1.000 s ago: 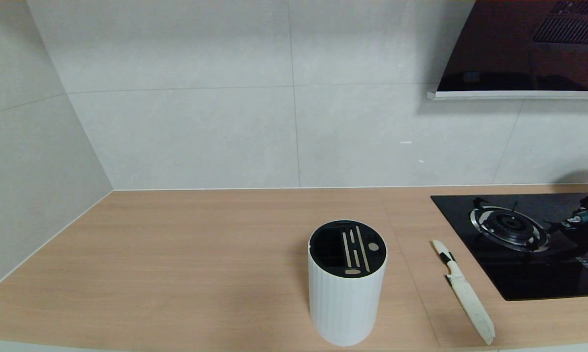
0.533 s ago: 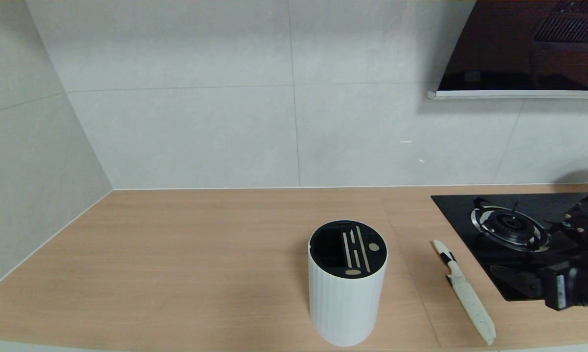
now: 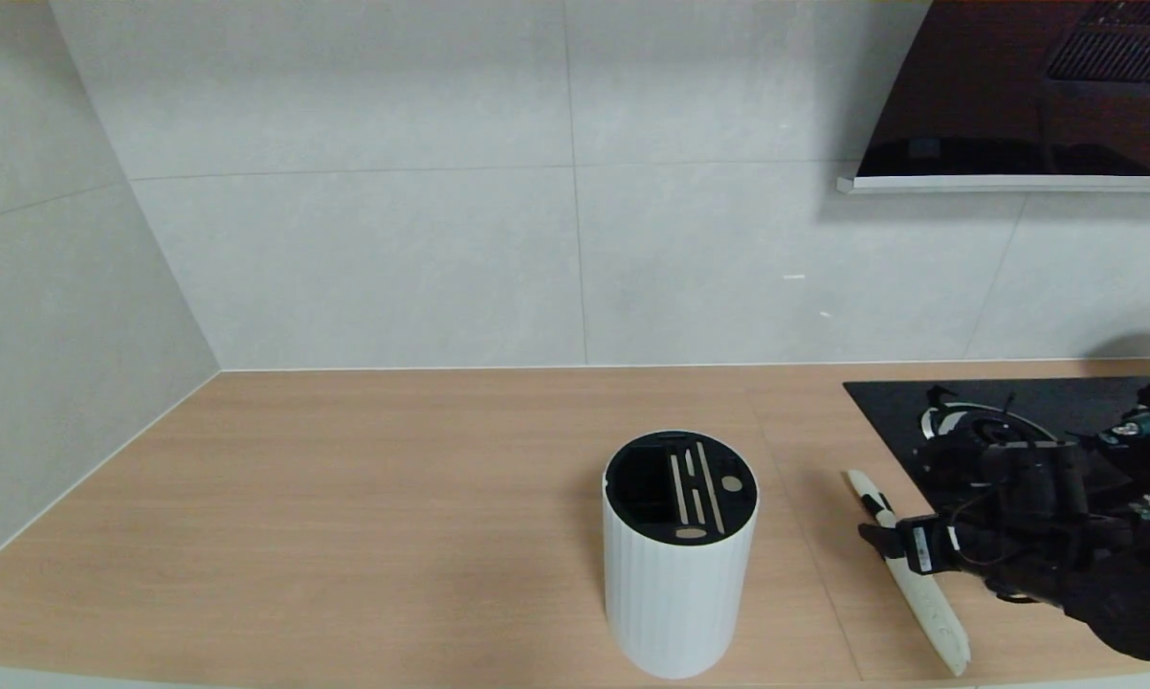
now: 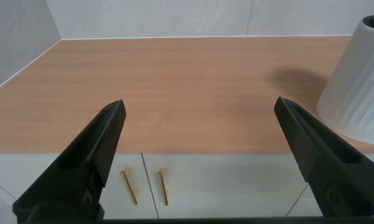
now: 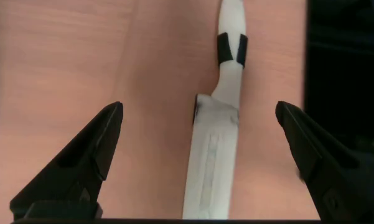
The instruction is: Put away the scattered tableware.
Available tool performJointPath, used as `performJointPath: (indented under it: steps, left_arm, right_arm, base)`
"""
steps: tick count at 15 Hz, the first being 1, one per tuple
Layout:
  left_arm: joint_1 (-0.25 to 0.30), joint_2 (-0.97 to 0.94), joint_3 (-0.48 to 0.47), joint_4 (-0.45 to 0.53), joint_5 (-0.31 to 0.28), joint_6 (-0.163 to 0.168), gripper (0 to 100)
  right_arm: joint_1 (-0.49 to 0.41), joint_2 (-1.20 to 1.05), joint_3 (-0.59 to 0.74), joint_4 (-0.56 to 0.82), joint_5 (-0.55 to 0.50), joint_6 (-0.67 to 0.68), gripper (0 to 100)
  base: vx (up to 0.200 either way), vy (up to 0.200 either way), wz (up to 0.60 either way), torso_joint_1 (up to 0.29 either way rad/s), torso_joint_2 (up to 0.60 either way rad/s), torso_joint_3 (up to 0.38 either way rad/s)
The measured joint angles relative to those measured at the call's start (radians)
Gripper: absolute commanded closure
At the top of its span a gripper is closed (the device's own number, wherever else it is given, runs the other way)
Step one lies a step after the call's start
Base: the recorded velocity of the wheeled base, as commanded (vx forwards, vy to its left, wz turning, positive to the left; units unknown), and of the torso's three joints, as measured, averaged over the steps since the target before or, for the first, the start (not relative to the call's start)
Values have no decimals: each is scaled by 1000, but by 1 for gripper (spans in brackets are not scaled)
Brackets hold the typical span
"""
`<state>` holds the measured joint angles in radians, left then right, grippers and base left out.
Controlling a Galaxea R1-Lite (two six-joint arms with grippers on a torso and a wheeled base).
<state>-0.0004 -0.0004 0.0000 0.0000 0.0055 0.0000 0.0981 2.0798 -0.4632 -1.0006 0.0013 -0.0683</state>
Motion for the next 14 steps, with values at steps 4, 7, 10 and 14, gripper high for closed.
performJointPath:
  steps: [4,7,10,14]
  left_arm:
    - [0,0,0,0,0,0,0]
    - [0,0,0,0,0,0,0]
    - [0,0,0,0,0,0,0]
    - [0,0,0,0,0,0,0]
  right_arm:
    - [-35,146,-35,-33,-4,2,0]
    - [-46,186,-49,-35,-3,3,0]
    - [-47,204,-60,-35,-3,4,0]
    - [-47,217,-71,-37,-3,6,0]
  base:
    - [0,0,0,0,0,0]
    - [0,0,0,0,0,0]
    - [0,0,0,0,0,0]
    - [0,0,0,0,0,0]
